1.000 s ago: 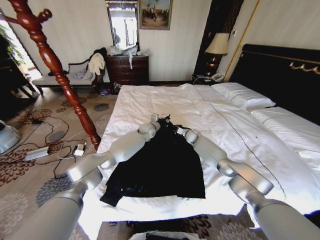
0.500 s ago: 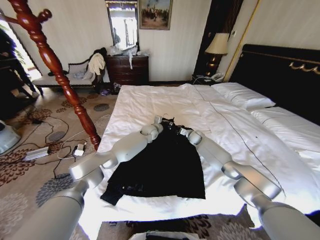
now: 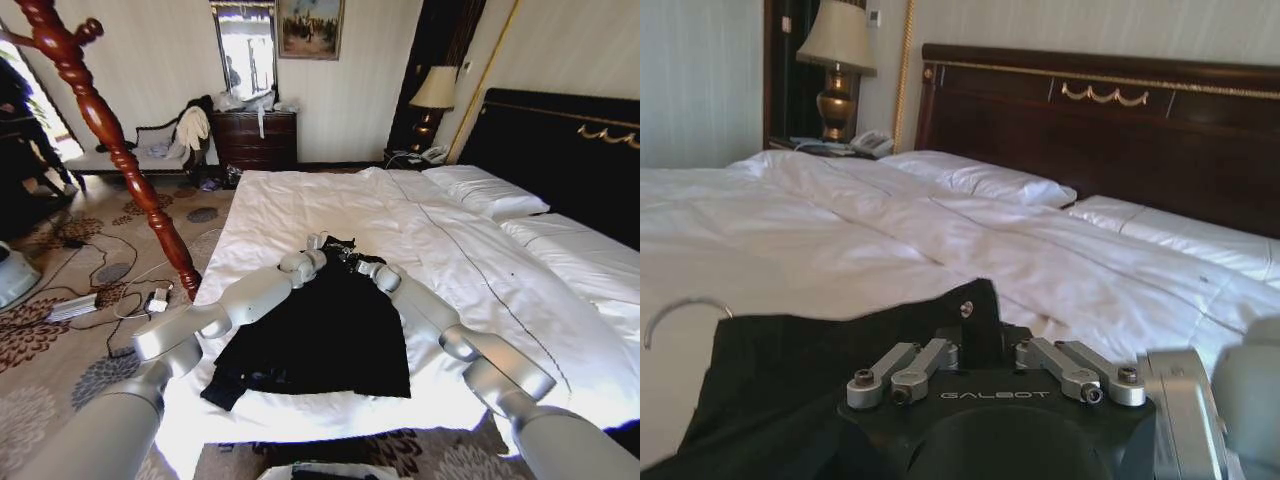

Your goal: Pick up the clothes from the bed and hang them on the clothes hanger.

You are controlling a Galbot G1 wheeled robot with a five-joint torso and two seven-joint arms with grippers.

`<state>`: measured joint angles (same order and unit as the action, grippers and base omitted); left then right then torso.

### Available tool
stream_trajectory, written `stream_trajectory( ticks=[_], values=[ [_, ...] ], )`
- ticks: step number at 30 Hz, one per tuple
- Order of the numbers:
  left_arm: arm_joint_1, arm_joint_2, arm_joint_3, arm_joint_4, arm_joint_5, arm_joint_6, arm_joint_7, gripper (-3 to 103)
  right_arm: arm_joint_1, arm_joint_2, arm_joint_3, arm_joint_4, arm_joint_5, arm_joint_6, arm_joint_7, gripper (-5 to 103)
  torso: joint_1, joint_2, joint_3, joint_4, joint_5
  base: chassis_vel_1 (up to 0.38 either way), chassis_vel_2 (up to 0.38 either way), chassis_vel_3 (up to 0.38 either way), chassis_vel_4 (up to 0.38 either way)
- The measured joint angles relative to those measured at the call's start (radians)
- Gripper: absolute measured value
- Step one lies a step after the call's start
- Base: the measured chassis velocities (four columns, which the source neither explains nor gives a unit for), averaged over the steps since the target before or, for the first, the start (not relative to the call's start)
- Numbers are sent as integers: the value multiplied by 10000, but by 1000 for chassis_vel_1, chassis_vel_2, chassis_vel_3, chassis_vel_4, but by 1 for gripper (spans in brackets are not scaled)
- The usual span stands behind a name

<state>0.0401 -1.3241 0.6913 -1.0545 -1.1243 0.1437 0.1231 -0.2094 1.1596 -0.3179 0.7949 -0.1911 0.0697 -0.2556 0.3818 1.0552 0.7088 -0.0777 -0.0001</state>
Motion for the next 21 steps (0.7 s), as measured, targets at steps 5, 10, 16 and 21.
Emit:
stream_trajectory(
  ticks=[5, 10, 16, 21],
  values=[
    [197, 217, 176, -96, 311, 69, -38, 42, 26, 17, 0, 41, 266, -16, 13, 22, 0, -1, 0, 0, 0, 0, 0, 0, 0],
    [220, 569, 220, -465, 738, 5, 16, 58, 24, -27, 29, 17, 318, -19, 14, 22, 0, 0, 0, -4, 0, 0, 0, 0, 0],
    [420, 1339, 121, -1316, 1154, -213, -12, 80, 4, -55, 97, -79, 319, 7, 41, 22, 0, -1, 0, 0, -1, 0, 0, 0, 0],
    [568, 1807, -239, -1835, 1423, -300, -107, 98, -46, -42, 198, -112, 283, 115, 157, 22, 0, 0, 0, -1, -1, 0, 0, 0, 0]
  ],
)
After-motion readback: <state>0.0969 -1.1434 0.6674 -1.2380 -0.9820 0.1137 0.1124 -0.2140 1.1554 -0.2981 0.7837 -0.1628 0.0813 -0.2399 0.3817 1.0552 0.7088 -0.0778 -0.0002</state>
